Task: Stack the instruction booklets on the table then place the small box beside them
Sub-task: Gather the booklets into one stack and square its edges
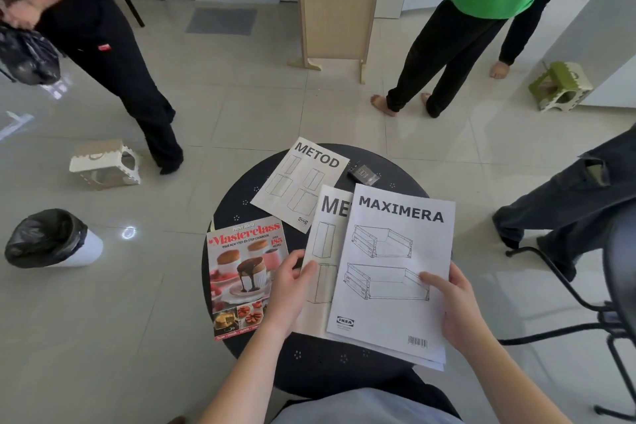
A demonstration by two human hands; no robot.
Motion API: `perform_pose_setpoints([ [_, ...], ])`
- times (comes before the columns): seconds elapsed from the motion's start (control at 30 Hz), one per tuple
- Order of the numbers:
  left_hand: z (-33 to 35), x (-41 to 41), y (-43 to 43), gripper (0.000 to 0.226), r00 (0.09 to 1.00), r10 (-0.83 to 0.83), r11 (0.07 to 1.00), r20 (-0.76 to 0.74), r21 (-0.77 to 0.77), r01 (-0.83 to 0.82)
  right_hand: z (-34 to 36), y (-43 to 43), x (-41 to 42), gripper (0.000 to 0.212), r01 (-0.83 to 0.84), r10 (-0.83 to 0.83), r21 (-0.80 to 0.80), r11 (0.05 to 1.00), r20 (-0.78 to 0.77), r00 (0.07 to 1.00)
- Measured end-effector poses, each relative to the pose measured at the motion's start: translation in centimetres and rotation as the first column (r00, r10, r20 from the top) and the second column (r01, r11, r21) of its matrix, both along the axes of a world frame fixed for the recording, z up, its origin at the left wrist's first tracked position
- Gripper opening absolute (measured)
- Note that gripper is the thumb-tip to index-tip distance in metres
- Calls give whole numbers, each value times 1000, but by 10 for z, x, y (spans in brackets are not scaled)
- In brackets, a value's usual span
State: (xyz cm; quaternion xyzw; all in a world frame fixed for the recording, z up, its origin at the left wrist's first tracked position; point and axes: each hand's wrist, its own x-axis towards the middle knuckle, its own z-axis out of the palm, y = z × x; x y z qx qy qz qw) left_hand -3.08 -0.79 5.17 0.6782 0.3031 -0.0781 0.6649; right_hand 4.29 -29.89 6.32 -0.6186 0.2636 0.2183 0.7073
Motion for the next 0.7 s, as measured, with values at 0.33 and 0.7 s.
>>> perform_pose_setpoints([
  [0.33,16,4,-19,14,999,38,981,12,-188,-35,13,13,2,28,-63,62,42,997,9,998],
  [0.7,10,12,-46,37,995,41,998,96,-50,-37,6,33,9,27,-215,216,-50,975,20,976],
])
